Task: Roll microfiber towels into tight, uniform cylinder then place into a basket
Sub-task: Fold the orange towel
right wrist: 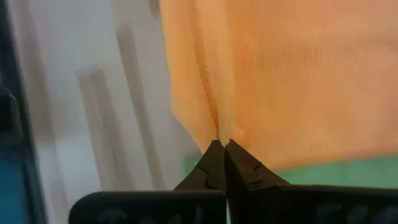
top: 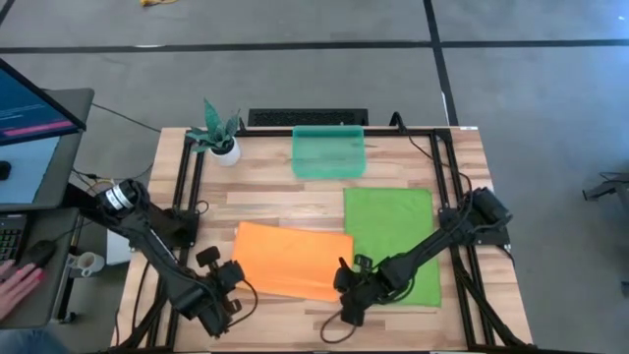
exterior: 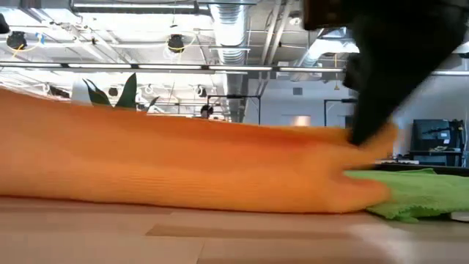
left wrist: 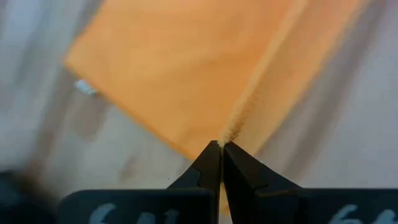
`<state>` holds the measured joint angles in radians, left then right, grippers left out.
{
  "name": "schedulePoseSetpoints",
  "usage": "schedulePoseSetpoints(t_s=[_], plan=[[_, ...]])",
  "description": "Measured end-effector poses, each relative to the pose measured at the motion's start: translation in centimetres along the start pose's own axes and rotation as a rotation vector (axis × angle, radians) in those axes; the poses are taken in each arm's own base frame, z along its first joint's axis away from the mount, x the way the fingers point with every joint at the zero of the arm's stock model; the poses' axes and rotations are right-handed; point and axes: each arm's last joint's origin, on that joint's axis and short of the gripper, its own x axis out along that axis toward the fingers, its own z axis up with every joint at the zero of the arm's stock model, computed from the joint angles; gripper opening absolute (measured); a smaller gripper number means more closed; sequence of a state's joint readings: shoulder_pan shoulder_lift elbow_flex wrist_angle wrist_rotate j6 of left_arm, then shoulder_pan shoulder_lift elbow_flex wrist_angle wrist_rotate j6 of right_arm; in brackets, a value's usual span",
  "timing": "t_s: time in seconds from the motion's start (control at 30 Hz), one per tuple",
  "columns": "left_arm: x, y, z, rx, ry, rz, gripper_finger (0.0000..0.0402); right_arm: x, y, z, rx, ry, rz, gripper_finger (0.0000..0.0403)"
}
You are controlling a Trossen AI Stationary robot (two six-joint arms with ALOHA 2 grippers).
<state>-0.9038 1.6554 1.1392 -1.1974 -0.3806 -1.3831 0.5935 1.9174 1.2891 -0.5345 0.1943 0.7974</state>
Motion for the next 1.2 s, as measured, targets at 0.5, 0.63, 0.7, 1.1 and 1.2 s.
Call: schedulePoseSetpoints(t_s=[0.5,0.63,0.7,1.1,1.2], plan=[[1.2,2.6,3.1,-0.093,-0.041,0.212,0.0000,-1.1,-3.9,2.6,0.073,0.058,-0.138,0.0008],[1.5,3.1,3.9,-0.113,-0.043,0.247,0.0000,-1.3,-5.3,3.6,0.107,0.089,-0.185,0.0008],[1.7,3.3,4.3,-0.106,-0.035,0.254,0.0000,-1.2,-6.1,4.1,0.130,0.088,-0.192,0.0008],[3.8,4.0,4.9,-0.123,-0.007,0.265,0.0000,-0.1,-8.6,4.3,0.208,0.105,-0.238,0.0008],[4.3,4.3,4.7,-0.122,0.002,0.283,0.0000,-0.1,-8.7,4.5,0.212,0.089,-0.243,0.0008]])
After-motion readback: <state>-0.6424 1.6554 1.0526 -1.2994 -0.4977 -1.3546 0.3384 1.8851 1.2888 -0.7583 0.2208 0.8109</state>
